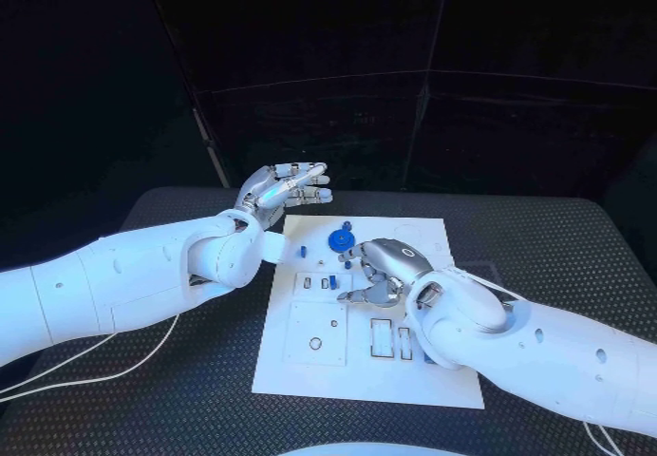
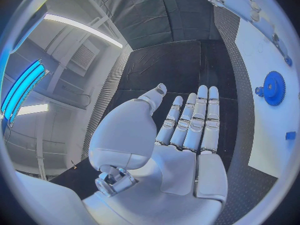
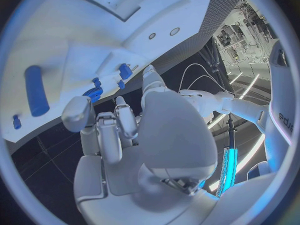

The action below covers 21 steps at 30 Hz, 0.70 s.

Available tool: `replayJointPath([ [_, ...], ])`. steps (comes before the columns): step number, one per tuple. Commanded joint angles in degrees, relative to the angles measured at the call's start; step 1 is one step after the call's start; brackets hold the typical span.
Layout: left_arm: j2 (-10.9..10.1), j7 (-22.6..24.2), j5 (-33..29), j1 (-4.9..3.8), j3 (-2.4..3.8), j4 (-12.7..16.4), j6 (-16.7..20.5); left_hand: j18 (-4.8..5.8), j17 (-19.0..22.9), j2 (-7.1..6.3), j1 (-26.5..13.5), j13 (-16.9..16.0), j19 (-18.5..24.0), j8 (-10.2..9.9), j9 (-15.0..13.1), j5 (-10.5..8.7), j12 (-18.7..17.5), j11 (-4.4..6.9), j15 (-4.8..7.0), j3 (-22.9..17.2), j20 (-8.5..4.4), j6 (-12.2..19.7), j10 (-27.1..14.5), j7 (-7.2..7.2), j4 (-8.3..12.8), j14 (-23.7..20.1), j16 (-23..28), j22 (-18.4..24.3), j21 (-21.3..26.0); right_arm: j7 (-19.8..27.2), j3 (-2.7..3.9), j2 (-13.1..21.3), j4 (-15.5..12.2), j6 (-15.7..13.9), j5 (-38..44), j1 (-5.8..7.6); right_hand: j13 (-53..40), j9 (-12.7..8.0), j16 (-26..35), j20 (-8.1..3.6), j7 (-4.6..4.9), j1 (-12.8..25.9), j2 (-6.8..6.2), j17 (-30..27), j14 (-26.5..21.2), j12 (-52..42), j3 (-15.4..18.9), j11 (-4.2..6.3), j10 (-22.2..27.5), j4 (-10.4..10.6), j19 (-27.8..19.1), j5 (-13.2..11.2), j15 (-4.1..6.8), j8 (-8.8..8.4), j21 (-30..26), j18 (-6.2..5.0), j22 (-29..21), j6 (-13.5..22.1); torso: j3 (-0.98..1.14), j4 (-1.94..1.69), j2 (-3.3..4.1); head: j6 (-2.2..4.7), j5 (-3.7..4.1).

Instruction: Assemble the parts on the task board

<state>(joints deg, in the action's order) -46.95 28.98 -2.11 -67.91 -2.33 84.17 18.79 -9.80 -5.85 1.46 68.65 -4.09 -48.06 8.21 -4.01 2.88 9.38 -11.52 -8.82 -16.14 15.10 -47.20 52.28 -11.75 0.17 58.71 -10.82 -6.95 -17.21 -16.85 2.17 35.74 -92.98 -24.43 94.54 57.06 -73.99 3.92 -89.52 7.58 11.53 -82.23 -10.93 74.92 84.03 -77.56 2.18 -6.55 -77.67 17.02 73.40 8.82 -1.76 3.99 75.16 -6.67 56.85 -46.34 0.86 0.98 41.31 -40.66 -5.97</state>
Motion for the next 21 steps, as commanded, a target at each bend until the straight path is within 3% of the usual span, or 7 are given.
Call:
replayJointPath([
  [1, -0.4, -2.2, 3.5, -0.09, 0.05, -0.4, -2.2, -0.38, -1.4, 0.22, -0.2, -0.5, -4.0, 0.9, -0.2, 0.30, 1.8, 1.33, 1.77, 0.3, -1.91, -2.6, 4.3, -1.79, -0.2, 5.7, -2.5, -0.9, -2.2, 6.0, 0.35, 1.7, -2.3, -3.7, -2.2, 0.18, -0.1, 0.3, 0.0, 0.33, -0.25, -0.4, 1.13, 13.8, 5.7, -0.3, -0.6, 0.26, -0.1, -0.2, -0.2, 0.0, -0.13, 0.74, -0.2, 0.37, -0.1, -1.4, -0.02, 0.08, -0.20, 0.14, -0.04],
  [7, -1.6, -9.9, 14.4, -0.13, 0.06, -1.6, -6.8, -0.66, -9.1, -1.97, -6.2, -2.8, -18.3, 3.6, -1.5, 0.52, 5.9, 6.63, 8.17, 4.5, -7.65, -10.7, 16.9, 3.13, -4.7, 24.8, -13.3, -4.8, -11.0, 9.6, 2.83, 8.2, -6.9, 1.4, -17.1, 1.49, 5.3, 0.6, 2.7, -0.47, -1.30, -2.6, 5.16, 7.3, 3.9, 4.1, -2.6, 1.29, 4.4, -1.3, -4.7, 2.7, 0.82, 2.28, -4.7, -1.15, -8.5, -4.3, 0.25, 0.12, -1.07, 0.06, -0.20],
  [11, -2.3, -19.8, 23.7, -0.63, 0.06, -1.7, -10.8, -0.54, -49.8, -3.51, -7.8, -7.7, -26.0, 5.2, -3.7, -0.15, 11.8, 9.52, 11.43, 9.4, -11.26, -13.9, 24.4, 5.97, -7.0, 29.1, -53.3, -9.5, -19.5, 9.8, 3.52, 12.6, -8.0, 4.6, -26.2, 3.59, 6.7, 0.6, 4.4, -1.01, -1.82, -2.5, 5.83, 4.2, 3.1, 5.1, -2.4, 1.80, 5.0, -1.6, -6.5, 3.3, 1.37, 3.05, -7.3, -1.74, -12.5, -5.3, 0.35, 0.37, -1.70, -0.20, -0.30],
  [13, -2.3, -24.9, 28.6, -0.99, 0.06, -1.7, -13.1, -0.04, -60.7, -2.74, -6.4, -11.1, -26.3, 6.0, -5.2, 0.18, 15.2, 10.21, 11.92, 10.7, -11.96, -14.6, 25.0, 6.36, -7.3, 29.2, -62.8, -14.1, -24.3, 9.8, 3.67, 14.3, -8.1, 5.2, -28.9, 4.43, 6.8, 0.6, 4.6, -1.11, -1.90, -2.5, 5.89, 3.9, 3.0, 5.2, -2.2, 1.89, 4.9, -1.7, -6.6, 3.3, 1.46, 3.21, -7.6, -1.79, -13.0, -5.5, 0.40, 0.43, -1.98, -0.40, -0.33],
  [16, -2.1, -33.3, 35.8, -1.58, 0.04, -1.6, -16.0, 1.94, -73.5, -1.98, -4.8, -22.0, -28.8, 8.7, -8.8, 0.15, 26.6, 11.37, 12.84, 13.3, -12.61, -15.4, 25.3, 7.55, -7.9, 29.7, -72.4, -31.1, -38.6, 10.3, 3.83, 16.2, -7.5, 5.3, -32.4, 5.50, 6.4, 0.6, 4.8, -1.26, -2.03, -2.9, 6.08, 3.7, 3.0, 4.8, -2.2, 2.02, 4.5, -2.1, -6.4, 3.6, 1.60, 3.44, -7.9, -1.79, -13.2, -5.7, 0.57, 0.58, -2.40, -0.58, -0.52],
  [19, -1.3, -42.1, 41.4, -2.60, -0.79, -1.5, -19.6, 3.53, -81.6, -0.63, -3.9, -43.8, -31.1, 13.3, -14.5, 0.42, 46.8, 11.90, 12.93, 16.2, -13.51, -13.9, 24.8, 8.69, -9.2, 30.7, -77.7, -46.7, -50.8, 10.8, 3.92, 17.3, -6.5, 5.0, -34.5, 6.20, 6.2, 0.6, 4.8, -1.34, -2.09, -3.0, 6.15, 3.7, 3.1, 4.5, -2.2, 2.09, 4.2, -2.3, -6.3, 3.9, 1.68, 3.58, -8.1, -1.78, -13.3, -5.9, 0.80, 0.58, -2.79, -0.74, -0.74],
  [21, -0.7, -45.7, 43.6, -3.31, -1.57, -1.5, -20.8, 4.42, -83.3, -0.24, -5.2, -47.8, -32.3, 14.8, -16.2, 0.30, 50.4, 12.20, 13.17, 17.7, -13.27, -13.4, 24.9, 8.51, -10.7, 31.1, -78.7, -51.8, -54.4, 11.0, 3.95, 17.5, -6.1, 4.8, -35.1, 6.40, 6.1, 0.6, 4.9, -1.36, -2.11, -3.0, 6.17, 3.7, 3.1, 4.5, -2.2, 2.11, 4.1, -2.3, -6.3, 4.0, 1.70, 3.64, -8.1, -1.77, -13.3, -5.9, 0.89, 0.55, -2.92, -0.87, -0.77],
])
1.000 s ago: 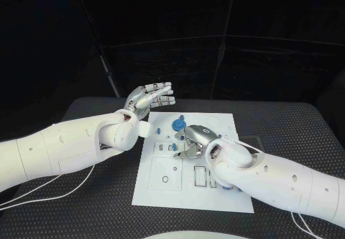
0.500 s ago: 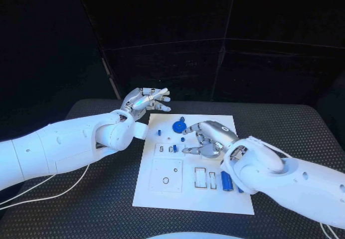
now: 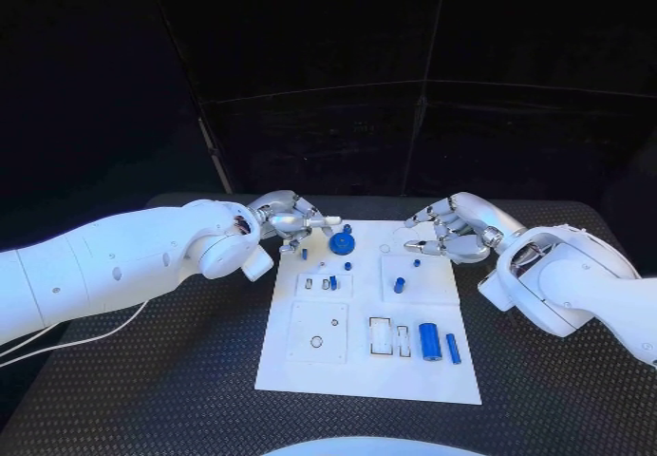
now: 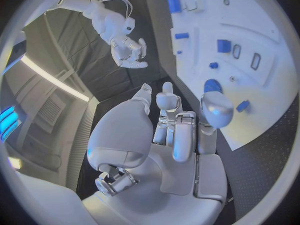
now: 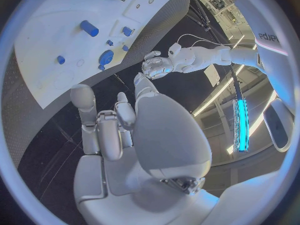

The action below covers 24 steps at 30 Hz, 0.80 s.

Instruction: Assemble the parts on the task board

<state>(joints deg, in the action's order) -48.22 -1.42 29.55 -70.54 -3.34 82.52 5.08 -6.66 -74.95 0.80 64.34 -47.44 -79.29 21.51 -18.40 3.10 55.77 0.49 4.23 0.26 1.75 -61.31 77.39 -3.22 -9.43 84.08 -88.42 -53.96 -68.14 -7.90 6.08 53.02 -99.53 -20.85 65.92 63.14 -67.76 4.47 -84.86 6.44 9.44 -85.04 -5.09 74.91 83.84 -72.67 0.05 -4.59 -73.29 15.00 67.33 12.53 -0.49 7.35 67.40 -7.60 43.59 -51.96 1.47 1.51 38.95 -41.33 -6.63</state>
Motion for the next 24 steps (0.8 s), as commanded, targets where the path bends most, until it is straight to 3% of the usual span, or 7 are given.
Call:
replayJointPath([
  [1, 1.1, -17.5, 13.3, -1.13, -1.07, 0.0, -8.0, 1.61, -14.7, 0.53, -0.7, -6.4, -1.6, 3.0, -3.6, 0.16, 5.9, 0.54, 0.32, 2.6, 0.18, 1.8, -0.9, 0.10, -1.8, 5.8, -1.4, -7.0, -5.1, 2.1, 0.05, 0.2, 0.7, 1.1, -6.7, 0.41, -0.1, 0.0, 0.2, -0.23, -0.03, -0.2, 0.33, 3.7, 3.3, -0.4, 0.0, 0.15, -0.3, -0.3, -0.2, 0.3, 0.44, 0.29, -0.4, -0.84, -0.1, -0.3, 0.30, -0.06, -0.63, -0.22, -0.10],
  [4, 2.6, -22.2, 17.3, -2.27, -2.56, -0.4, -10.2, 2.23, -15.0, 1.73, -1.3, -7.7, -3.0, 5.3, -6.8, -0.03, 6.9, 0.29, 0.23, 5.1, 0.06, 4.1, -2.6, -0.10, -4.5, 5.9, -1.6, -11.7, -8.1, 2.2, 0.07, 0.1, 1.2, 0.9, -7.1, 0.61, -0.2, 0.0, 0.3, -0.24, -0.04, -0.1, 0.32, 3.6, 3.3, -0.5, 0.0, 0.16, -0.4, -0.3, -0.2, 0.3, 0.45, 0.31, -0.4, -0.84, -0.1, -0.3, 0.46, -0.17, -0.81, -0.36, -0.28],
  [6, 3.5, -23.7, 19.1, -2.67, -3.10, -0.8, -11.0, 2.48, -15.0, 2.05, -1.2, -7.7, -3.6, 6.0, -7.9, -0.20, 6.9, 0.21, 0.19, 6.0, 0.07, 4.9, -3.2, -0.14, -5.2, 5.9, -1.6, -13.3, -9.2, 2.3, 0.08, 0.0, 1.4, 0.8, -7.2, 0.70, -0.2, 0.0, 0.3, -0.24, -0.04, -0.1, 0.32, 3.5, 3.3, -0.5, 0.0, 0.17, -0.4, -0.3, -0.2, 0.3, 0.45, 0.32, -0.4, -0.84, -0.1, -0.4, 0.53, -0.21, -0.88, -0.44, -0.33],
  [8, 4.4, -24.9, 20.7, -2.95, -3.50, -1.3, -11.8, 2.65, -15.0, 2.33, -0.9, -7.7, -4.0, 6.4, -8.5, -0.07, 6.9, 0.20, 0.15, 6.4, 0.05, 5.4, -3.5, -0.23, -5.5, 5.9, -1.6, -14.4, -9.8, 2.3, 0.08, -0.1, 1.6, 0.8, -7.3, 0.76, -0.2, 0.0, 0.3, -0.24, -0.04, -0.1, 0.32, 3.5, 3.3, -0.5, 0.0, 0.17, -0.4, -0.3, -0.2, 0.4, 0.45, 0.33, -0.4, -0.84, -0.1, -0.4, 0.45, -0.23, -0.82, -0.45, -0.26],
  [12, 6.9, -26.9, 23.8, -3.54, -4.54, -2.8, -13.5, 2.29, -15.0, 2.84, -0.7, -8.0, -3.6, 6.8, -9.3, -0.12, 7.1, 0.18, 0.14, 6.9, 0.03, 6.2, -3.8, -0.32, -6.0, 5.9, -1.6, -12.6, -8.8, 2.2, 0.09, -0.4, 2.1, 0.7, -7.4, 0.85, -0.1, 0.0, 0.5, -0.27, -0.07, 0.0, 0.33, 3.2, 3.2, -0.4, 0.1, 0.18, -0.3, -0.3, -0.3, 0.4, 0.47, 0.38, -0.6, -0.90, -0.5, -0.4, 0.34, -0.10, -0.78, -0.42, -0.33],
  [17, 9.4, -28.0, 26.1, -4.05, -5.33, -4.3, -15.0, 2.36, -15.0, 3.28, -0.7, -8.7, -3.9, 7.2, -10.0, -0.12, 7.7, 0.17, 0.14, 7.5, 0.03, 6.6, -3.7, -0.33, -6.4, 5.9, -1.6, -13.0, -9.0, 2.0, 0.09, -0.7, 2.5, 0.8, -7.1, 0.89, 0.0, 0.0, 0.5, -0.27, -0.07, 0.0, 0.33, 3.1, 3.2, -0.4, 0.1, 0.19, -0.3, -0.3, -0.4, 0.4, 0.48, 0.39, -0.7, -0.93, -0.7, -0.4, 0.30, -0.13, -0.70, -0.47, -0.37],
  [24, 11.5, -28.5, 27.2, -4.31, -5.65, -5.8, -16.1, 2.47, -15.0, 3.51, -0.8, -9.2, -4.2, 7.7, -10.6, -0.13, 8.2, 0.20, 0.16, 8.0, 0.01, 6.8, -3.5, -0.28, -6.6, 5.9, -1.6, -13.6, -9.3, 1.8, 0.10, -1.1, 2.8, 0.9, -6.6, 0.91, 0.0, 0.0, 0.7, -0.29, -0.09, 0.1, 0.32, 2.9, 3.1, -0.4, 0.2, 0.20, -0.3, -0.3, -0.4, 0.4, 0.49, 0.44, -0.9, -0.96, -0.9, -0.4, 0.24, -0.18, -0.64, -0.64, -0.38],
])
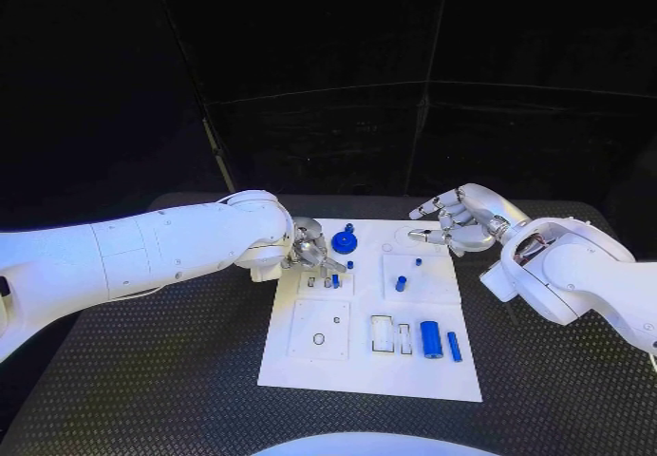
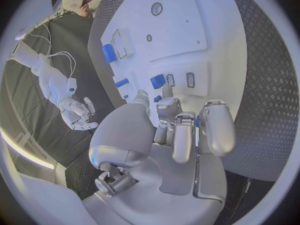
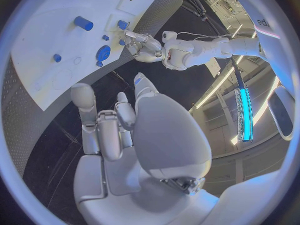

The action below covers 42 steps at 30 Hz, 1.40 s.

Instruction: Assemble the parts on the task board

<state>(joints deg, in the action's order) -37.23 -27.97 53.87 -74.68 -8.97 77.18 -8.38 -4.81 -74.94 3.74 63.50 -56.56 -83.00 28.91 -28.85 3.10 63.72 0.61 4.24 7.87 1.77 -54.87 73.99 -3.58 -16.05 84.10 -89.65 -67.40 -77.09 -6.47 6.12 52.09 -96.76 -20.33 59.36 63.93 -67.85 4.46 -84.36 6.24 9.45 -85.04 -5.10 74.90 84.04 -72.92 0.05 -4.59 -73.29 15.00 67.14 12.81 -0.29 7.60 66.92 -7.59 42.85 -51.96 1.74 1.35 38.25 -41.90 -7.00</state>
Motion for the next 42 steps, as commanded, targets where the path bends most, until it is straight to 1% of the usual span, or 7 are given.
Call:
replayJointPath([
  [1, 0.8, -2.0, 2.9, -0.19, -0.05, -0.7, -2.8, 0.62, -15.1, 0.57, 0.0, -0.1, -0.5, 0.3, -0.1, -0.13, 0.3, 0.08, 0.15, 0.4, -0.01, 0.3, -0.1, 0.07, 0.0, 5.9, -0.3, -0.1, -0.4, 0.3, 0.05, -0.2, 0.1, 0.4, 0.0, 0.12, 0.1, 0.0, 0.2, -0.11, -0.10, 0.1, 0.32, 2.8, 2.9, -0.1, 0.2, 0.22, -0.3, -0.3, -0.3, 0.2, 0.30, 0.21, -0.4, -0.98, -0.2, -0.5, -0.03, -0.02, 0.05, -0.12, -0.02],
  [6, 1.9, -2.1, 3.1, -0.24, -0.12, -1.5, -3.4, 0.67, -15.1, 0.71, -0.1, -0.4, -0.6, 0.5, -0.5, -0.13, 0.6, 0.09, 0.16, 0.6, -0.02, 0.5, 0.0, 0.09, -0.1, 5.9, -0.3, -0.4, -0.5, 0.1, 0.05, -0.5, 0.4, 0.5, 0.1, 0.13, 0.2, 0.0, 0.3, -0.12, -0.12, 0.2, 0.32, 2.7, 2.8, -0.1, 0.3, 0.23, -0.3, -0.3, -0.3, 0.2, 0.32, 0.25, -0.6, -1.01, -0.4, -0.5, -0.05, -0.03, 0.10, -0.34, -0.07],
  [10, 2.6, -2.2, 3.2, -0.26, -0.14, -2.1, -3.9, 0.69, -15.1, 0.78, -0.1, -0.5, -0.6, 0.5, -0.6, -0.13, 0.6, 0.09, 0.16, 0.8, -0.02, 0.6, 0.0, 0.09, -0.2, 5.9, -0.3, -0.5, -0.6, 0.0, 0.05, -0.7, 0.6, 0.7, 0.2, 0.13, 0.3, 0.0, 0.5, -0.14, -0.13, 0.2, 0.33, 2.4, 2.8, 0.0, 0.3, 0.25, -0.2, -0.3, -0.5, 0.2, 0.34, 0.28, -0.8, -1.07, -0.8, -0.5, -0.04, 0.06, 0.08, -0.47, -0.16],
  [22, 4.3, -2.5, 3.3, -0.27, -0.18, -3.6, -5.6, 0.74, -15.1, 1.22, 0.6, -0.7, -0.7, 0.9, -1.2, -0.10, 0.8, 0.09, 0.15, 0.9, -0.02, 0.9, -0.2, 0.10, 0.2, 5.9, -0.3, -0.8, -0.7, -0.4, 0.05, -1.0, 1.1, 1.0, 1.0, 0.13, 0.5, 0.0, 0.8, -0.18, -0.16, 0.4, 0.41, 1.8, 2.6, 0.1, 0.4, 0.28, -0.1, -0.2, -0.7, 0.3, 0.37, 0.35, -1.2, -1.16, -1.5, -0.5, -0.06, 0.03, 0.11, -0.83, -0.02],
  [32, 5.0, -2.6, 3.4, -0.27, -0.19, -3.9, -6.4, 0.76, -15.1, 1.81, 1.8, -0.7, -0.8, 1.3, -2.0, -0.09, 0.8, 0.08, 0.14, 0.7, -0.01, 1.3, -0.4, 0.09, 0.9, 5.9, -0.3, -1.0, -0.7, -0.5, 0.05, -1.3, 1.4, 1.2, 1.0, 0.13, 0.6, -0.1, 1.1, -0.21, -0.18, 0.4, 0.51, 1.4, 2.6, 0.2, 0.5, 0.30, -0.1, -0.2, -0.9, 0.4, 0.40, 0.39, -1.5, -1.22, -1.9, -0.5, -0.07, -0.02, 0.06, -1.14, 0.00],
  [36, 5.0, -2.6, 3.5, -0.28, -0.19, -3.6, -6.9, 0.73, -15.1, 2.44, 2.7, -0.7, -0.7, 1.5, -2.4, -0.08, 0.8, 0.09, 0.14, 0.2, -0.02, 1.6, -0.5, 0.09, 1.4, 5.9, -0.3, -0.8, -0.6, -0.5, 0.05, -1.3, 1.5, 1.2, 1.1, 0.13, 0.7, -0.1, 1.2, -0.22, -0.18, 0.5, 0.56, 1.2, 2.5, 0.2, 0.5, 0.31, 0.0, -0.2, -0.9, 0.5, 0.41, 0.42, -1.7, -1.26, -2.1, -0.5, -0.11, -0.05, 0.08, -1.26, 0.05],
  [42, 4.9, -2.7, 3.6, -0.28, -0.19, -3.4, -7.8, 0.76, -15.1, 2.48, 2.8, -0.6, -0.7, 1.5, -2.4, -0.08, 0.7, 0.09, 0.14, 0.1, -0.01, 1.6, -0.6, 0.09, 1.5, 5.9, -0.3, -1.0, -0.7, -0.5, 0.04, -1.4, 1.8, 1.3, 1.1, 0.13, 0.7, -0.1, 1.2, -0.23, -0.19, 0.5, 0.59, 1.2, 2.5, 0.2, 0.5, 0.32, 0.0, -0.2, -0.9, 0.5, 0.42, 0.43, -1.7, -1.26, -2.2, -0.5, -0.07, -0.03, 0.07, -1.38, 0.05],
])
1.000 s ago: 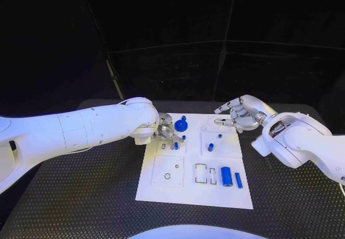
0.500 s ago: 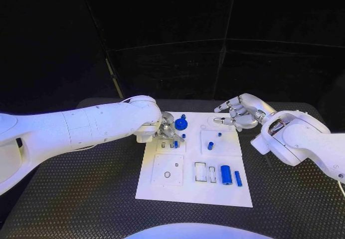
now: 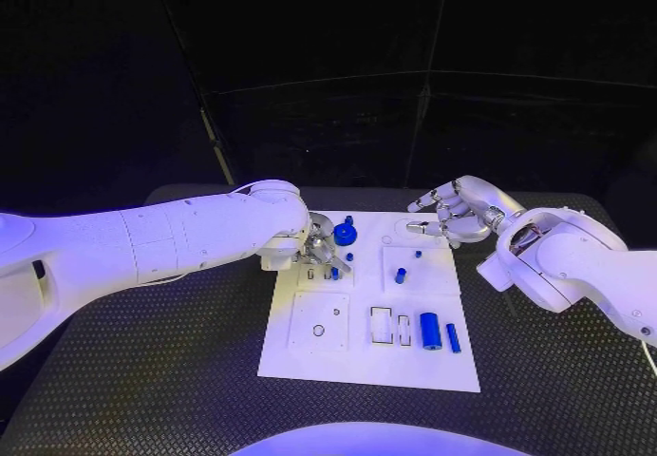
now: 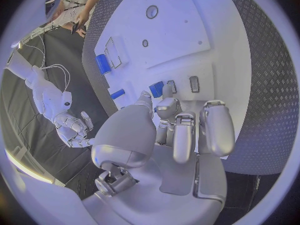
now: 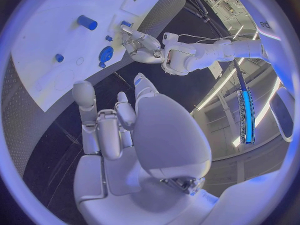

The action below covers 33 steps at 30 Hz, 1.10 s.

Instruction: Assemble the parts on the task board

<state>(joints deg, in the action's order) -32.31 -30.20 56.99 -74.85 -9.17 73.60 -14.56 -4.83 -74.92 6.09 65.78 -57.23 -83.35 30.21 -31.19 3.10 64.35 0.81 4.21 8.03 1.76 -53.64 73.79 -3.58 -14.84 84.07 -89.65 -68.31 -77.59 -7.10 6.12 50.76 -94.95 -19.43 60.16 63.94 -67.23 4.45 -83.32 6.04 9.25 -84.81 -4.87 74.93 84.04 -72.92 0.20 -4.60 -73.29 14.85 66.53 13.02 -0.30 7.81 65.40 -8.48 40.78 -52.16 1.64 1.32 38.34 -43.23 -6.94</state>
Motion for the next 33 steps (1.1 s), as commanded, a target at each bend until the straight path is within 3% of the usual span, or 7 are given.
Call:
replayJointPath([
  [1, 0.0, -0.5, 0.5, -0.11, 0.02, 0.2, -1.7, 0.77, -15.1, 0.12, 0.6, 0.1, -0.4, 0.3, -0.1, -0.08, 0.1, -0.12, 0.18, 0.0, 0.00, 0.4, -0.4, 0.09, 0.3, 5.9, -0.4, -0.1, -0.2, 0.1, 0.05, -0.1, 0.0, 0.4, 0.3, 0.12, 0.0, -0.1, 0.2, -0.05, 0.01, 0.3, 0.39, 1.1, 2.5, 0.2, 0.4, 0.33, -0.1, 0.0, -0.3, 0.4, 0.44, 0.24, -0.3, -0.37, -0.1, -0.3, 0.02, 0.00, -0.03, -0.05, -0.01],
  [13, 0.1, -0.5, 0.5, -0.11, 0.02, 0.5, -1.8, 0.81, -15.1, 0.32, 1.1, 0.1, -0.4, 0.5, -0.5, -0.07, 0.1, -0.09, 0.19, -0.3, -0.01, 0.4, -0.4, 0.13, 0.7, 5.9, -0.4, -0.3, -0.2, 0.1, 0.04, -0.4, 0.4, 0.7, 0.3, 0.11, 0.0, -0.1, 0.3, -0.06, -0.01, 0.3, 0.45, 1.0, 2.5, 0.2, 0.4, 0.34, -0.1, 0.0, -0.4, 0.5, 0.45, 0.27, -0.4, -0.39, -0.3, -0.3, -0.01, -0.03, 0.00, -0.22, 0.03],
  [20, 0.2, -0.4, 0.5, -0.10, 0.03, 0.4, -0.9, 0.79, -15.1, 3.71, 5.1, -0.1, -0.4, 1.0, -1.5, -0.02, 0.1, 0.21, 0.42, -4.5, -0.18, 1.1, -0.4, 0.45, 3.5, 5.9, -0.4, -0.3, -0.1, 0.2, 0.04, -0.6, 0.6, 0.7, 0.3, 0.11, 0.0, -0.1, 0.3, -0.08, -0.02, 0.3, 0.52, 1.0, 2.5, 0.1, 0.4, 0.36, -0.1, 0.0, -0.3, 0.6, 0.47, 0.31, -0.5, -0.39, -0.3, -0.3, 0.00, -0.02, -0.01, -0.41, -0.01],
  [24, 0.2, -0.4, 0.5, -0.10, 0.03, 0.4, -1.0, 0.80, -15.1, 4.44, 7.5, -0.2, -0.4, 1.1, -2.0, 0.02, 0.1, 0.46, 0.66, -7.8, -0.41, 1.6, -0.5, 0.71, 5.6, 5.9, -0.4, -0.5, -0.1, -0.1, 0.03, -0.7, 0.8, 0.9, 0.5, 0.11, 0.0, -0.1, 0.4, -0.09, -0.02, 0.2, 0.56, 1.0, 2.5, 0.1, 0.4, 0.36, -0.1, -0.1, -0.3, 0.7, 0.48, 0.33, -0.5, -0.38, -0.4, -0.3, 0.01, -0.01, 0.01, -0.45, -0.02],
  [27, 0.3, -0.4, 0.5, -0.10, 0.03, 0.5, -1.1, 0.82, -15.1, 4.21, 8.2, -0.1, -0.5, 1.2, -2.5, 0.05, -0.1, 0.53, 0.79, -10.9, -0.57, 2.0, -0.6, 0.75, 6.8, 5.9, -0.4, -0.6, -0.1, -0.4, 0.03, -0.9, 1.0, 1.1, 0.8, 0.11, 0.0, -0.1, 0.5, -0.12, -0.04, 0.3, 0.56, 0.9, 2.5, 0.1, 0.4, 0.39, -0.1, -0.1, -0.3, 0.9, 0.50, 0.38, -0.7, -0.42, -0.6, -0.3, 0.00, -0.01, 0.01, -0.53, -0.02],
  [31, 0.3, -0.4, 0.0, -0.10, 0.03, 0.5, -1.0, 0.77, -15.1, 2.50, 7.5, 0.0, -0.4, 1.3, -3.3, 0.15, -0.5, 0.76, 0.77, -17.3, -0.68, 2.5, -0.8, 0.78, 8.1, 5.9, -0.4, -0.5, 0.1, -0.7, 0.03, -1.0, 1.3, 1.7, 0.9, 0.11, 0.2, -0.1, 0.6, -0.16, -0.06, 0.3, 0.56, 0.8, 2.5, 0.2, 0.5, 0.42, -0.1, -0.1, -0.3, 1.5, 0.54, 0.46, -1.0, -0.44, -0.9, -0.3, 0.00, -0.02, 0.01, -0.56, 0.00],
  [33, 0.2, -0.4, -0.5, -0.10, 0.03, 0.5, -0.9, 0.76, -15.1, 1.39, 7.0, 0.1, -0.4, 1.4, -3.6, 1.44, -0.7, 0.72, 0.75, -20.7, -0.67, 2.7, -0.9, 0.78, 8.8, 5.9, -0.4, -0.4, 0.2, -0.8, 0.03, -1.1, 1.4, 2.0, 1.0, 0.11, 0.2, -0.2, 0.7, -0.18, -0.07, 0.3, 0.60, 0.7, 2.5, 0.2, 0.5, 0.43, 0.0, -0.1, -0.3, 2.0, 0.56, 0.51, -1.2, -0.46, -1.2, -0.3, 0.01, -0.03, 0.00, -0.57, -0.01],
])
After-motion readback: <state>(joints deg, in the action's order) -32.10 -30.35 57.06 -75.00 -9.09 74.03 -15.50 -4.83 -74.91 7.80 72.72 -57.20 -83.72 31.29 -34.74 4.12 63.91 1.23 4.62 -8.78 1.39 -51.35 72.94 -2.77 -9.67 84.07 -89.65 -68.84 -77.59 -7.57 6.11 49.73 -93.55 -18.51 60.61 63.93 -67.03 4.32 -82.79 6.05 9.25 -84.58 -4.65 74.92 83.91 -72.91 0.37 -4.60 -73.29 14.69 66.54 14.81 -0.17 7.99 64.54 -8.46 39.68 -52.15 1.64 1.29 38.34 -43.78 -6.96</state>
